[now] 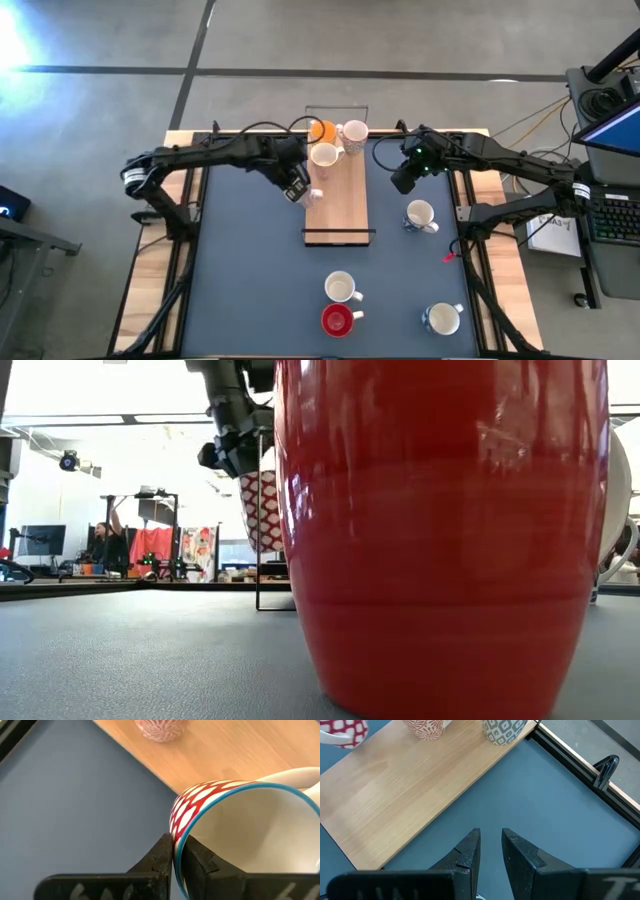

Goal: Place coffee mugs
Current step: Put the red patterned mug on the shelf

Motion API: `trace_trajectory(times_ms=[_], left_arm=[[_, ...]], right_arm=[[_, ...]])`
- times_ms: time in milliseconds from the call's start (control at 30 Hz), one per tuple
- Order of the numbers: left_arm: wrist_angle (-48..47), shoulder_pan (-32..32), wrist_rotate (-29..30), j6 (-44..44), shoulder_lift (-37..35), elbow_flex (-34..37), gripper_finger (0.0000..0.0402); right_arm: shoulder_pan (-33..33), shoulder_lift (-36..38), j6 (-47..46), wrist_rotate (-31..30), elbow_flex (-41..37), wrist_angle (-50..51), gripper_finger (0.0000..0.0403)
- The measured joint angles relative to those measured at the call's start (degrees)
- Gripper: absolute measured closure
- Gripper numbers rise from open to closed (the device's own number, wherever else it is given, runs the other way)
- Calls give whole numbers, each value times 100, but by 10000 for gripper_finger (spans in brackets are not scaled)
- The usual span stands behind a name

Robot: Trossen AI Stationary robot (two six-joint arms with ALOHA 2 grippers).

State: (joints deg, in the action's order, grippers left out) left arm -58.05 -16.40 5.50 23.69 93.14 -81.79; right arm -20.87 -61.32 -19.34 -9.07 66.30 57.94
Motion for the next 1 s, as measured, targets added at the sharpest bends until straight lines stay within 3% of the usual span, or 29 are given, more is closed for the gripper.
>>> trace_trajectory(times_ms=[467, 1000], left_arm=[[-27, -33, -177, -620, 900, -944, 391], [279, -31, -355, -644, 1320, -1232, 391]], right_arm=[[1, 0, 1, 1, 0, -1, 335], [0, 0, 1, 0, 0, -1, 335]])
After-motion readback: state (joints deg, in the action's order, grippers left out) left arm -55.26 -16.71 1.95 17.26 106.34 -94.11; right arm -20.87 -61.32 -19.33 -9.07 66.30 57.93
